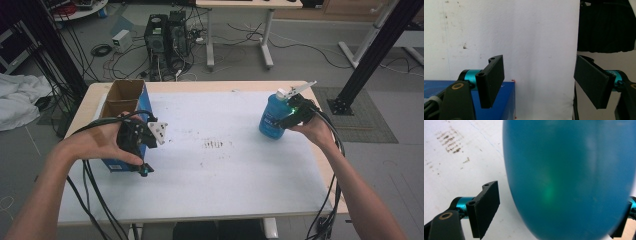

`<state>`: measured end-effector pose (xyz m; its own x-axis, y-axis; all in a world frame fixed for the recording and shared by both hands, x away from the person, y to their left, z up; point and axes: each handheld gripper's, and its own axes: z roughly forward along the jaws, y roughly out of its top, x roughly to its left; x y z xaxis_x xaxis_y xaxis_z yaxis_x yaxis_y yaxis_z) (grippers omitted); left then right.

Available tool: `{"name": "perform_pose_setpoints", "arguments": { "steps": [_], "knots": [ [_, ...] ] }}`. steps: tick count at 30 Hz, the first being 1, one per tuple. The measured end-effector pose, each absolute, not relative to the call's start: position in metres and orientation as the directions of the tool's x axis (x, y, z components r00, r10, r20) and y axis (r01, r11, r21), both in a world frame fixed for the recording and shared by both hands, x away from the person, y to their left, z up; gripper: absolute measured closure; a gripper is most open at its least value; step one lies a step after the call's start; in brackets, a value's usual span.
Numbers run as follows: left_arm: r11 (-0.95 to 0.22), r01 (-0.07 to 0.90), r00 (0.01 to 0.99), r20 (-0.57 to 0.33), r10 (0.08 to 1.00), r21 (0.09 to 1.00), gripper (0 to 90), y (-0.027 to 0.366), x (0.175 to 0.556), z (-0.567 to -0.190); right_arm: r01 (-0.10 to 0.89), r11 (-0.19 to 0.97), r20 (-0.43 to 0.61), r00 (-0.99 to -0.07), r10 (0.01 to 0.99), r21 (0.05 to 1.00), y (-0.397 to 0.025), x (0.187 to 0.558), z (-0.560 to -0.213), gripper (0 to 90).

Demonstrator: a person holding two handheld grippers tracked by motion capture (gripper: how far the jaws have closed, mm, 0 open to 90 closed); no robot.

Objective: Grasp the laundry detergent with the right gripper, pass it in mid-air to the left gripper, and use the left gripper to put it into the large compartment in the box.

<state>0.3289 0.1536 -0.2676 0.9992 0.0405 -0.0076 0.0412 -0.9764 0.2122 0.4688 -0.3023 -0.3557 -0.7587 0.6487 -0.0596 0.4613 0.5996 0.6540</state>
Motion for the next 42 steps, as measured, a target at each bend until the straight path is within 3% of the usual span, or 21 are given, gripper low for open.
{"name": "perform_pose_setpoints", "arguments": {
  "steps": [19, 34, 35, 42],
  "knots": [
    [-0.976, 0.044, 0.999, -0.010, 0.042, 0.213, 24.6, 0.154, 0.330, -0.271, 0.472, 0.550, -0.033, -0.738, 0.674, 0.689, -0.302, 0.470, -0.369, 13.4],
    [-0.976, 0.053, 0.999, -0.005, 0.053, 0.212, 24.6, 0.156, 0.330, -0.272, 0.464, 0.552, -0.035, -0.743, 0.669, 0.693, -0.304, 0.469, -0.372, 19.5],
    [-0.976, 0.054, 0.999, -0.005, 0.054, 0.211, 24.5, 0.156, 0.330, -0.272, 0.465, 0.551, -0.031, -0.744, 0.667, 0.693, -0.304, 0.469, -0.372, 25.0],
    [-0.975, 0.061, 0.998, -0.004, 0.061, 0.215, 24.5, 0.156, 0.330, -0.273, 0.466, 0.543, -0.023, -0.744, 0.668, 0.699, -0.304, 0.470, -0.373, 27.5]
  ]
}}
